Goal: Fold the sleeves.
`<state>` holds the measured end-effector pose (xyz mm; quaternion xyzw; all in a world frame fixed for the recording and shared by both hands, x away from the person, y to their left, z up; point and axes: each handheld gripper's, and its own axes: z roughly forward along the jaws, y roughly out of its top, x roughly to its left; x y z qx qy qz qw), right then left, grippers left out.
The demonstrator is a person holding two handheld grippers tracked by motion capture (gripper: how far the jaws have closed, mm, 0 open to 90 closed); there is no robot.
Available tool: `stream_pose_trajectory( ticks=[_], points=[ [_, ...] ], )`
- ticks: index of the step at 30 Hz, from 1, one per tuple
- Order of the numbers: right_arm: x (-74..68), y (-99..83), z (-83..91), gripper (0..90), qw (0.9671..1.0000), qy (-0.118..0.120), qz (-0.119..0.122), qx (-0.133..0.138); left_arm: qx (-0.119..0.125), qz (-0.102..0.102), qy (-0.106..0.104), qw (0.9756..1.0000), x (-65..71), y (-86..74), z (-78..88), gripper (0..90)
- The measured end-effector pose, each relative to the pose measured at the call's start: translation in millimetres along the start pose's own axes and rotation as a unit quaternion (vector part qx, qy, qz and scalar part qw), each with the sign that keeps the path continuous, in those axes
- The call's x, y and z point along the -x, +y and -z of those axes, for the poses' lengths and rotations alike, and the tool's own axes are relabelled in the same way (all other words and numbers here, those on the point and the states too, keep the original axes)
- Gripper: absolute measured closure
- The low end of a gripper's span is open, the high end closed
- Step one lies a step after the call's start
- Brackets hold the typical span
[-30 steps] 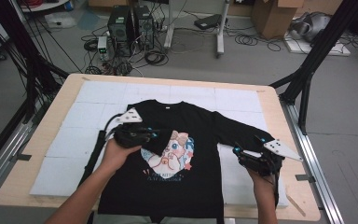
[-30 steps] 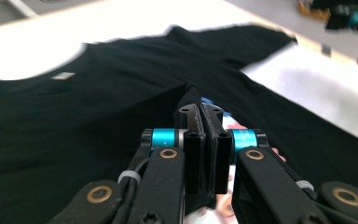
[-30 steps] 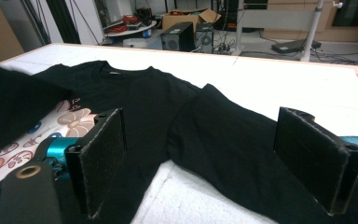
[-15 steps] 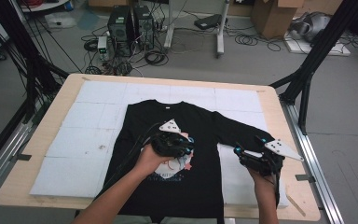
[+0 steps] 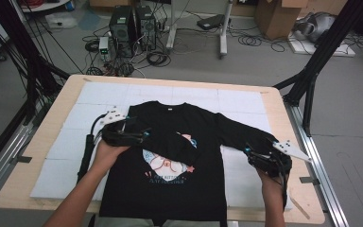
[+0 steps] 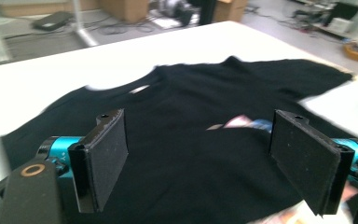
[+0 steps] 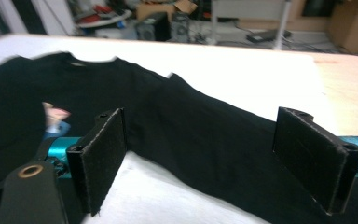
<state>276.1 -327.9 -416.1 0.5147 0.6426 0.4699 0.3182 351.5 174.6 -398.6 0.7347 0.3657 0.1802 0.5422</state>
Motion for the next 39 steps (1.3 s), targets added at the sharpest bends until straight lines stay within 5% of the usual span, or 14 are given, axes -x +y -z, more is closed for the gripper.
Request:
stream_pose_trajectory(
  ticks=[5,12,17,20,25,29,31,35,38,39],
  points=[
    [10.5,-1.8,-11.4,31.3,0.9984,-0.032,-0.006,-0.045,0.007,0.014,0.013,0.9998,-25.4,-19.5,27.7,28.5],
    [17.6,-0.6,-46.0,41.4,0.9927,-0.043,0.005,-0.112,0.016,0.047,0.037,0.9981,-48.4,-50.2,53.8,24.8],
    [8.7,5.9,-73.0,43.4,0.9882,-0.046,0.019,-0.145,0.022,0.051,0.047,0.9974,-51.0,-58.8,62.9,24.2],
    [5.1,8.1,-81.6,49.7,0.9887,-0.034,0.014,-0.145,0.024,0.047,0.048,0.9974,-51.2,-61.6,65.9,24.8],
    [-3.2,4.2,-102.7,59.7,0.9777,-0.034,0.032,-0.205,0.029,0.044,0.052,0.9973,-51.2,-64.2,69.0,25.9],
    [-2.6,2.2,-104.5,69.8,0.9796,-0.045,0.011,-0.196,0.031,0.050,0.052,0.9969,-52.3,-67.3,70.7,26.9],
    [-1.6,2.5,-104.1,88.6,0.9797,-0.036,0.015,-0.196,0.030,0.051,0.052,0.9969,-53.0,-68.7,71.0,27.4],
    [-0.6,6.3,-104.7,89.2,0.9790,-0.034,0.009,-0.201,0.031,0.053,0.054,0.9966,-54.0,-69.7,72.9,27.9],
    [-8.2,16.3,-98.0,89.2,0.9869,-0.017,0.011,-0.160,0.034,0.056,0.055,0.9963,-55.2,-70.6,73.4,27.9],
    [-8.2,16.3,-98.0,89.2,0.9869,-0.017,0.011,-0.160,0.035,0.056,0.055,0.9962,-55.5,-70.7,73.3,27.9]
  ],
)
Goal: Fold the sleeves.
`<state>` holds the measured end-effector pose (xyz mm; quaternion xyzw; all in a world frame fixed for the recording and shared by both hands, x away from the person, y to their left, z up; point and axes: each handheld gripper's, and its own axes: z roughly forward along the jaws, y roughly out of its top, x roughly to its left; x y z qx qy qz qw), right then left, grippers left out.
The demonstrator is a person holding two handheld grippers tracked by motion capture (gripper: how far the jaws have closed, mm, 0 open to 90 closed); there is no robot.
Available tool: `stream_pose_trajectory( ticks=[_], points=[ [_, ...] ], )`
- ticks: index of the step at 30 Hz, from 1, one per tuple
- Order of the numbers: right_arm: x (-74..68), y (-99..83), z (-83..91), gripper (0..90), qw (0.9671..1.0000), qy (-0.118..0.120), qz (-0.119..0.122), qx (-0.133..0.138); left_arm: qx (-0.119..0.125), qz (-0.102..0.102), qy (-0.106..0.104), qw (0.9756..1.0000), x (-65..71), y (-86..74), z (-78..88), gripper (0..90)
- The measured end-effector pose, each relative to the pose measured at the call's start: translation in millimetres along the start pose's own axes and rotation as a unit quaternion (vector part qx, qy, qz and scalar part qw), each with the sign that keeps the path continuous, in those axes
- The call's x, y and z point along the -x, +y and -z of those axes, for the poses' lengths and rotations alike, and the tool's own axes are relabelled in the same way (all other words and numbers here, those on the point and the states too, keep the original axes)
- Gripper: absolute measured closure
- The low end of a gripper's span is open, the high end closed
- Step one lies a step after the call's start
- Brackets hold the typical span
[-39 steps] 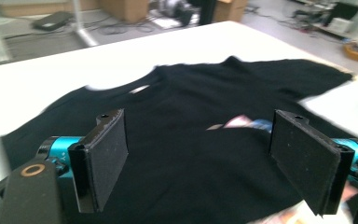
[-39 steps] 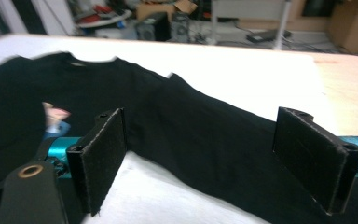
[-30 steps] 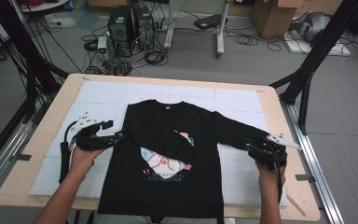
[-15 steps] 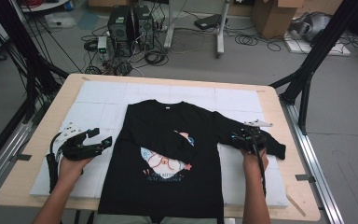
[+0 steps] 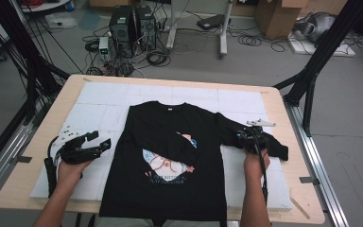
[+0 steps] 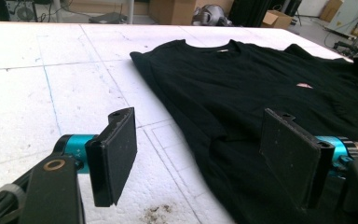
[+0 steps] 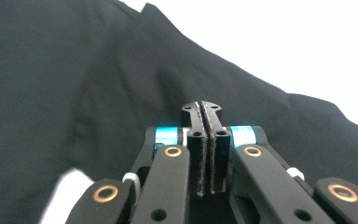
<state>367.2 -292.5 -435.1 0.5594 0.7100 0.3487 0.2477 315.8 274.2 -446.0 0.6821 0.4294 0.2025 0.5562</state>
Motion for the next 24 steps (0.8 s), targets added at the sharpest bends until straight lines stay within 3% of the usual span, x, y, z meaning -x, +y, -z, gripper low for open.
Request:
stream_pose_trajectory(
  ticks=[2,4,7,8,9,13,14,16,17,19,20,22,24],
  points=[
    [-11.1,8.1,6.8,89.2,0.9993,0.026,0.014,0.022,0.000,0.000,0.000,1.0000,-0.3,-0.1,-0.2,27.9],
    [-16.6,10.7,8.6,89.2,0.9989,0.030,0.024,0.028,0.000,0.001,-0.001,1.0000,-0.5,-0.2,-0.4,27.9],
    [-35.4,17.5,10.4,89.2,0.9962,0.059,0.046,0.043,-0.001,0.002,0.000,1.0000,-0.9,-0.2,-0.1,27.9],
    [-50.7,21.2,8.9,89.2,0.9940,0.081,0.061,0.043,-0.001,0.002,-0.001,1.0000,-0.9,-0.2,0.1,27.9],
    [-50.7,21.2,8.9,89.2,0.9940,0.081,0.061,0.043,0.000,0.002,-0.002,1.0000,-0.8,-0.3,0.0,27.9],
    [-84.6,24.8,-0.4,89.1,0.9878,0.115,0.099,0.036,-0.003,0.002,-0.003,1.0000,-0.7,-0.9,-0.3,27.9],
    [-100.1,23.7,-8.1,88.8,0.9843,0.129,0.118,0.022,-0.003,0.002,-0.004,1.0000,-0.7,-1.0,-0.4,27.9],
    [-107.6,22.5,-13.0,88.4,0.9824,0.134,0.129,0.013,-0.003,0.003,-0.005,1.0000,-0.5,-1.1,-0.6,27.9],
    [-114.0,21.1,-18.0,86.1,0.9803,0.141,0.138,0.000,-0.004,0.002,-0.006,1.0000,-0.3,-1.1,-0.6,27.9],
    [-122.3,19.4,-23.7,69.3,0.9773,0.149,0.150,-0.009,-0.003,0.003,-0.006,1.0000,0.0,-1.5,-0.7,27.8],
    [-121.7,20.3,-22.0,65.7,0.9781,0.151,0.143,-0.001,-0.005,0.003,-0.006,1.0000,0.0,-1.7,-0.7,27.8],
    [-111.2,24.5,-10.5,64.5,0.9830,0.136,0.118,0.032,-0.006,0.002,-0.006,1.0000,-0.4,-2.1,-0.6,27.8],
    [-91.7,27.8,5.1,62.1,0.9891,0.095,0.097,0.058,-0.004,0.004,-0.006,1.0000,-0.5,-2.1,0.2,27.8]
  ],
)
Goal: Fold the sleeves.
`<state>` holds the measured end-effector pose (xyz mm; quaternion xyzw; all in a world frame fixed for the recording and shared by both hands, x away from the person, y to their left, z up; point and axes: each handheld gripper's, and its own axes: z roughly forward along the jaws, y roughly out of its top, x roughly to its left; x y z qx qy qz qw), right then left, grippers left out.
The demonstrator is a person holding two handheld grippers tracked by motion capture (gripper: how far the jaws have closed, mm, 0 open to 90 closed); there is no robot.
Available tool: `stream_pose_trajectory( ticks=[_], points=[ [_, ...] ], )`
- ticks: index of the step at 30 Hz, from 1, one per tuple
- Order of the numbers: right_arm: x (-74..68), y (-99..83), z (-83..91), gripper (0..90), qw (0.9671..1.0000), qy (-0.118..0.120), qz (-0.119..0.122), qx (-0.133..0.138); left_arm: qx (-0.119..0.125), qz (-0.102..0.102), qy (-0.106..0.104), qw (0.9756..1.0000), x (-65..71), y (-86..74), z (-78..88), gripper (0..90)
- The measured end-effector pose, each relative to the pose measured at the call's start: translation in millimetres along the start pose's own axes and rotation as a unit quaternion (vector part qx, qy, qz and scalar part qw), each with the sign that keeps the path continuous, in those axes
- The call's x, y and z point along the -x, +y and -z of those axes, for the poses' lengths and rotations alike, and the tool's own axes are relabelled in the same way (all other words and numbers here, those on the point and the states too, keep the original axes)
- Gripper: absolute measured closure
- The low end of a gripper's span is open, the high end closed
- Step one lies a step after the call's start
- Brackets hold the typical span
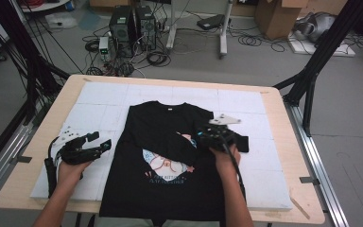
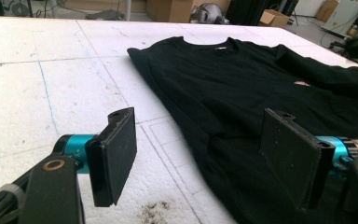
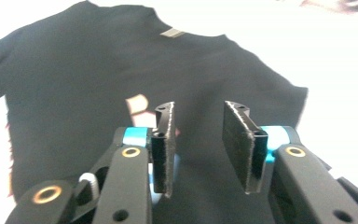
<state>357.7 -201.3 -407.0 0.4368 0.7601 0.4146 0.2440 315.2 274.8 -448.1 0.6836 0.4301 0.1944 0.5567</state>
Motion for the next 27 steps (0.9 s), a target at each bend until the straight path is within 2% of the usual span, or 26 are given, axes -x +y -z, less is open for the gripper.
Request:
stream_pose_trajectory(
  ticks=[2,4,5,6,8,11,13,15,16,17,18,20,23,27],
  points=[
    [22.4,-6.3,16.2,59.0,0.9981,-0.060,-0.011,-0.011,0.002,0.001,0.001,1.0000,-0.3,0.1,1.0,27.8],
    [47.3,-21.3,27.4,56.3,0.9940,-0.094,-0.049,-0.026,0.001,0.001,0.003,1.0000,-0.7,0.0,1.6,27.8],
    [63.0,-38.3,33.9,53.3,0.9888,-0.121,-0.072,-0.049,0.001,0.002,0.003,1.0000,-0.8,0.0,1.7,27.8],
    [63.0,-38.3,33.9,53.3,0.9888,-0.121,-0.072,-0.049,0.001,0.002,0.003,1.0000,-0.9,0.0,1.7,27.8],
    [69.0,-52.3,33.5,50.8,0.9849,-0.137,-0.068,-0.081,0.002,0.002,0.003,1.0000,-1.1,-0.1,1.2,27.8],
    [72.4,-66.2,27.8,45.7,0.9809,-0.144,-0.082,-0.103,0.002,0.002,0.004,1.0000,-0.7,-0.4,0.9,27.8],
    [73.7,-69.1,26.2,48.5,0.9812,-0.138,-0.094,-0.096,0.000,0.003,0.004,1.0000,-0.6,-0.7,1.3,27.8],
    [73.2,-68.3,25.8,59.2,0.9839,-0.124,-0.085,-0.097,-0.001,0.003,0.003,1.0000,-0.7,-1.0,1.3,27.8],
    [73.0,-68.2,25.9,67.9,0.9850,-0.117,-0.083,-0.096,-0.002,0.002,0.003,1.0000,-0.9,-1.1,1.2,27.8],
    [74.8,-68.3,27.6,83.1,0.9863,-0.106,-0.087,-0.092,-0.003,0.001,0.003,1.0000,-1.0,-1.1,1.1,27.8],
    [74.8,-68.3,27.6,83.1,0.9863,-0.106,-0.087,-0.092,-0.002,0.002,0.003,1.0000,-0.9,-1.1,1.0,27.8],
    [77.3,-66.9,30.4,84.6,0.9882,-0.089,-0.096,-0.080,-0.001,0.002,0.003,1.0000,-1.1,-1.0,1.6,27.8],
    [67.2,-52.7,41.5,84.8,0.9930,-0.070,-0.093,-0.020,-0.001,0.006,0.007,1.0000,-2.6,-1.3,1.6,27.8],
    [41.3,-19.2,44.9,84.7,0.9982,-0.041,-0.041,0.017,0.003,0.008,0.006,1.0000,-3.2,-0.8,2.6,27.8]
  ],
)
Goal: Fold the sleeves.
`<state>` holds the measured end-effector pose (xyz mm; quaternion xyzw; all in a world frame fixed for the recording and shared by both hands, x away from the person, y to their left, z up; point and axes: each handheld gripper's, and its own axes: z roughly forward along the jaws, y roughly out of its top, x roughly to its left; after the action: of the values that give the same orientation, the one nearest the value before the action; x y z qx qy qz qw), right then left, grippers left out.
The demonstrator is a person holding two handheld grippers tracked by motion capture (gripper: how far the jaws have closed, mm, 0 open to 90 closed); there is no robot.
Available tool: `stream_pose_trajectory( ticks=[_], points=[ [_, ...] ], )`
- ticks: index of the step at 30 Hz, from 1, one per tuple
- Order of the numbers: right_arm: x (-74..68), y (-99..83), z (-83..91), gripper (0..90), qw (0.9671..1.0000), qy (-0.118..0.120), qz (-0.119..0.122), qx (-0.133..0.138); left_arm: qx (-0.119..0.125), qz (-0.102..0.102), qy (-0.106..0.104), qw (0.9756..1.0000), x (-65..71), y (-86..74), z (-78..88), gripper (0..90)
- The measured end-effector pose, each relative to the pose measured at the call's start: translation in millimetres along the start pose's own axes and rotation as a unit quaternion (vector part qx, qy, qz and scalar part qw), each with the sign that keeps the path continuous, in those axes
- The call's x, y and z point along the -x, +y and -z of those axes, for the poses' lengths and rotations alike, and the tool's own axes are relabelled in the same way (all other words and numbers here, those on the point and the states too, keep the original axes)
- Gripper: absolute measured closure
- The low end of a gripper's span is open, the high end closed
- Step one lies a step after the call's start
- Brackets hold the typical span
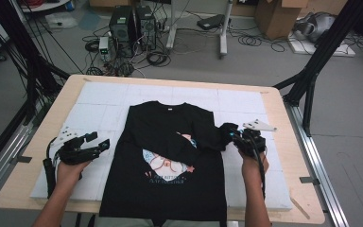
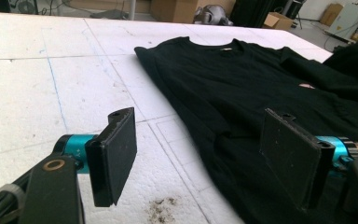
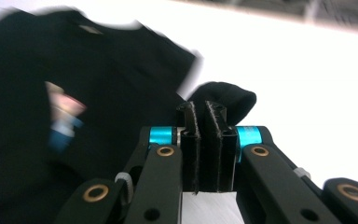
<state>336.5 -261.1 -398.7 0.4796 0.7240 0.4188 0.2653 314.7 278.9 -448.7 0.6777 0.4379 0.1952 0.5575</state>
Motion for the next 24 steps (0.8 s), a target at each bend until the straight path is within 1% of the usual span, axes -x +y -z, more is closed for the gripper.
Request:
stream_pose_trajectory(
  ticks=[2,4,5,7,8,12,16,17,19,21,23,24],
  points=[
    [-17.9,13.8,-1.9,84.7,0.9994,0.024,0.019,0.012,0.001,0.001,0.001,1.0000,-0.8,0.0,0.5,27.8],
    [-37.1,23.6,-7.4,84.7,0.9978,0.050,0.039,0.018,0.001,0.001,0.002,1.0000,-2.1,0.0,1.4,27.8],
    [-46.9,27.2,-10.6,84.7,0.9967,0.061,0.049,0.020,0.003,0.005,0.002,1.0000,-2.2,-0.1,1.7,27.8],
    [-66.8,32.1,-17.8,84.7,0.9943,0.087,0.059,0.019,0.003,0.004,0.002,1.0000,-3.1,-0.1,2.3,27.8],
    [-76.0,33.9,-22.0,84.7,0.9927,0.098,0.068,0.019,0.003,0.004,0.002,1.0000,-3.3,-0.2,2.3,27.9],
    [-109.2,36.7,-40.4,84.6,0.9861,0.130,0.103,0.002,0.003,0.005,0.001,1.0000,-3.1,-0.3,2.1,27.8],
    [-133.9,37.8,-55.7,84.5,0.9812,0.159,0.110,-0.004,0.003,0.006,0.000,1.0000,-3.0,-0.4,1.9,27.8],
    [-139.7,37.3,-59.3,84.5,0.9799,0.168,0.107,-0.007,0.003,0.006,0.000,1.0000,-3.0,-0.5,1.8,27.8],
    [-151.1,35.1,-66.2,84.4,0.9769,0.179,0.116,-0.015,0.003,0.006,0.000,1.0000,-3.0,-0.5,1.7,27.8],
    [-161.6,32.0,-72.5,84.2,0.9731,0.191,0.126,-0.029,0.002,0.006,0.000,1.0000,-3.0,-0.6,1.7,27.8],
    [-170.5,28.3,-78.7,81.4,0.9694,0.202,0.133,-0.043,0.002,0.005,-0.001,1.0000,-3.2,-0.6,1.6,27.8],
    [-173.9,26.6,-81.0,76.8,0.9678,0.214,0.123,-0.050,0.001,0.005,-0.001,1.0000,-3.3,-0.6,1.6,27.8]
  ],
)
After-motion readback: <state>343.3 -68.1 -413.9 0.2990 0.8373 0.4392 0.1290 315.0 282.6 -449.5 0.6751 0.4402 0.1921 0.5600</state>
